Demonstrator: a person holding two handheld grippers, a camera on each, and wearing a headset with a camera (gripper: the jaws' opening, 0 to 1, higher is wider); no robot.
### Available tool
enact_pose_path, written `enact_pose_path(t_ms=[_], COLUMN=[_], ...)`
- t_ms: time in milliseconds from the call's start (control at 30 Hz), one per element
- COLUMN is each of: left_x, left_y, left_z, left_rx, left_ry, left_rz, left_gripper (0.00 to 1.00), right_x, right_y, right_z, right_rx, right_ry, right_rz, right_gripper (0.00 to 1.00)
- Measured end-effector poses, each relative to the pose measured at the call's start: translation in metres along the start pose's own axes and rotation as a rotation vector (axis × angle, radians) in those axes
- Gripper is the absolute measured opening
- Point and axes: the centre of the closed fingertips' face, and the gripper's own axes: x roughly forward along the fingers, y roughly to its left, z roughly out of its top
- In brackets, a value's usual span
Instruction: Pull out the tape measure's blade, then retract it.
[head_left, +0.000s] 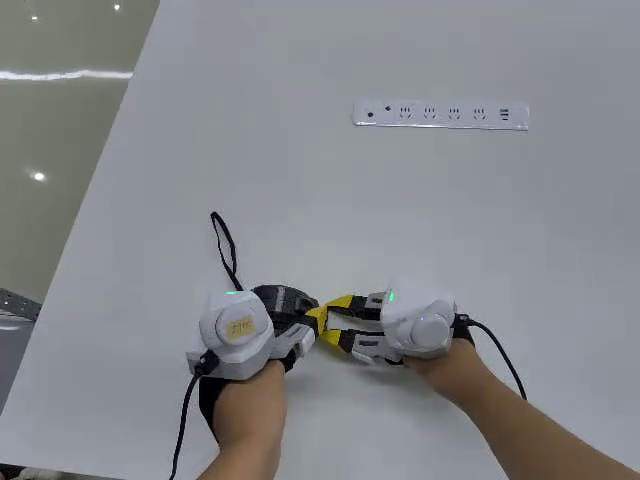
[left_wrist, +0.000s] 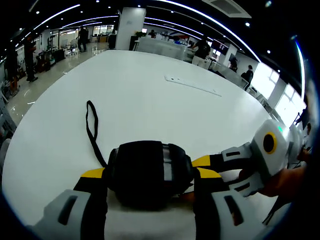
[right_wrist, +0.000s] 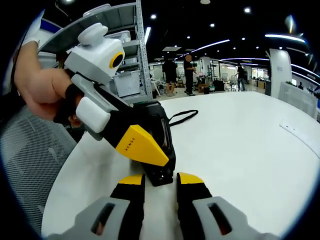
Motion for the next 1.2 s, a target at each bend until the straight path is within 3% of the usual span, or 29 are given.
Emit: enact_pose_path(t_ms=[300,667,1067,1200], left_x=[0.001,-0.002,-0.006,-0.011], left_y=[-0.003,-0.004,-0.007,-0.010], left_z=[-0.002,-0.002,-0.004,-0.004], left_rx=[0.030,0.043,0.091,0.147], left_ry=[0.008,0.011,0.005,-0.007], left_rz=[-0.012,-0.025,-0.061,-0.079], left_gripper=[0.73,0.72,0.73,0.73], right_x=[-0.002,-0.006,-0.027,-0.034], right_y=[-0.002,-0.003,-0.005,-0.003], right_z=[-0.001,-0.001,-0.002,-0.004], right_rx=[0.019,0.028,0.083,0.096], right_ry=[0.007,0.008,-0.031,-0.031], right_rz=[-0.013,-0.017,-0.093,-0.114], right_gripper=[0.31,0.29,0.28,0.28])
